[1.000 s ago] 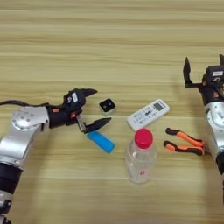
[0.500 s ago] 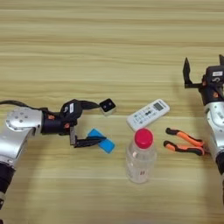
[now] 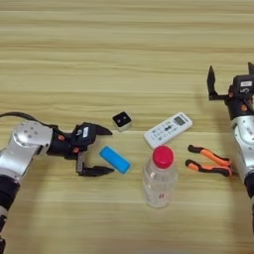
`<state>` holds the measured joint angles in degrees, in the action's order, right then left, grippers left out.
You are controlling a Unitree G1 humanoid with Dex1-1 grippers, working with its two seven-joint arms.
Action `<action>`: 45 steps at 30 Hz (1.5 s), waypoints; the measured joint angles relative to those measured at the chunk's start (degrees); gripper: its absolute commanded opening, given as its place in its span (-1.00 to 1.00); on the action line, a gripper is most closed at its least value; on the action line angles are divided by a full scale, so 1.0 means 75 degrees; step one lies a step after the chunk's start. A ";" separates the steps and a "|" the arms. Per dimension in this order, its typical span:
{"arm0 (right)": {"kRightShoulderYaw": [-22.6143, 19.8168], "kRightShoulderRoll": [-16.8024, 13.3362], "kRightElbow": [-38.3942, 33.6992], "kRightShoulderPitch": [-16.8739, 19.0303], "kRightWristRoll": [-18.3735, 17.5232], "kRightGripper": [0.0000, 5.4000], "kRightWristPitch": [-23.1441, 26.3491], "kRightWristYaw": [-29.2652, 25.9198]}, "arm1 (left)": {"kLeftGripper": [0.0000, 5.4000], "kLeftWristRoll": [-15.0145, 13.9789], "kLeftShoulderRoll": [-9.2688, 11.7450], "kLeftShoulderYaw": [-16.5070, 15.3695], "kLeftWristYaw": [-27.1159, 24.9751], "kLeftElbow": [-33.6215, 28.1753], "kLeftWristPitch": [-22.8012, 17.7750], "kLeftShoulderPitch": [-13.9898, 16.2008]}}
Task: Move the objects on the table
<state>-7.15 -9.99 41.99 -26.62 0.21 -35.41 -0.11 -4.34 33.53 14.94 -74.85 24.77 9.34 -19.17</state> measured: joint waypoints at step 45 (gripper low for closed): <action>0.0042 0.0089 0.0100 -0.0023 0.0021 1.00 -0.0002 0.0118 | -0.50 0.0255 0.0004 0.0222 -0.0074 0.0785 0.0598 -0.0305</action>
<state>-6.84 -9.32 42.75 -26.79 0.37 -35.43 0.78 -2.43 33.55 16.60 -75.40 30.66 13.82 -21.46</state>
